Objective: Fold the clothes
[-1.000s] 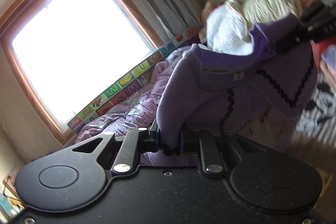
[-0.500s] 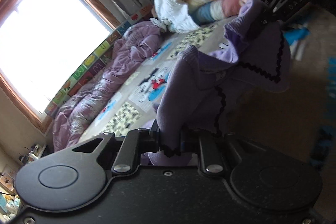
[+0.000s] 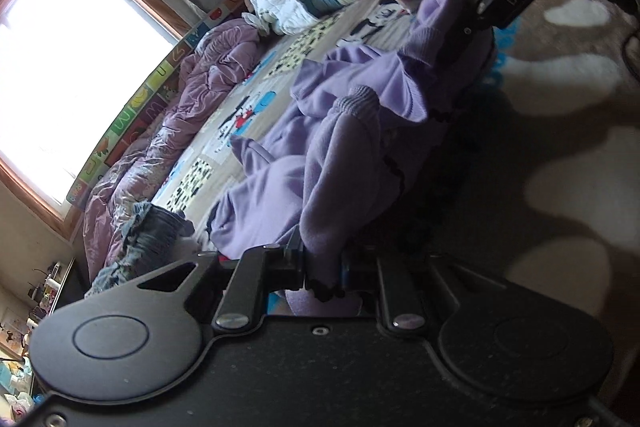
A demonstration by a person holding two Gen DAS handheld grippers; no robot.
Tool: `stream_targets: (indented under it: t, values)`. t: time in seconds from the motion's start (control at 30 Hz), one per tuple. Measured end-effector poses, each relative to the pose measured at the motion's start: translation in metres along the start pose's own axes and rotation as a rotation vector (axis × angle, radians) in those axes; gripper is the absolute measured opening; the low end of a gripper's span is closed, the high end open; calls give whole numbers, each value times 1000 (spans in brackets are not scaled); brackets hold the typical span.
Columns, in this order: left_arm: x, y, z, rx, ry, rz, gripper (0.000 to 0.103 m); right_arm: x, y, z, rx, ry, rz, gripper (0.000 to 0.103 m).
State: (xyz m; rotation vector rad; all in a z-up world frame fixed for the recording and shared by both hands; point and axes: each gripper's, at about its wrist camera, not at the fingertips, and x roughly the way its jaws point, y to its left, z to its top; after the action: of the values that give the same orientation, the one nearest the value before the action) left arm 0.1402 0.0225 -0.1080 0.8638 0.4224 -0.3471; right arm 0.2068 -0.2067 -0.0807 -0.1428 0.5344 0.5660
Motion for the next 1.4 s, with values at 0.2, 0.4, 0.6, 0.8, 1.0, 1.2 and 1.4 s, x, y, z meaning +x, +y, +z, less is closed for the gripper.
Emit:
stream_targets:
  t: [0.2, 0.4, 0.6, 0.8, 1.0, 1.2, 1.4]
  values:
    - [-15, -36, -14, 28, 57, -32, 13, -10, 16, -29, 14, 72, -29, 17]
    - [-33, -58, -26, 20, 140, -90, 23, -24, 28, -50, 48, 135, -45, 30]
    - [-61, -72, -31, -102, 195, -231, 54, -47, 39, -71, 120, 202, -9, 52]
    - [-87, -71, -32, -337, 223, -392, 68, -71, 41, -93, 316, 241, 104, 52]
    - [-96, -29, -51, -803, 163, -467, 75, -98, 8, -104, 720, 125, 217, 58]
    - [-63, 21, -93, -1532, 88, -555, 76, -85, -23, -109, 1073, 23, 235, 68]
    - [-19, 19, -112, -1978, 151, -633, 75, -41, -23, -108, 1236, 79, 199, 66]
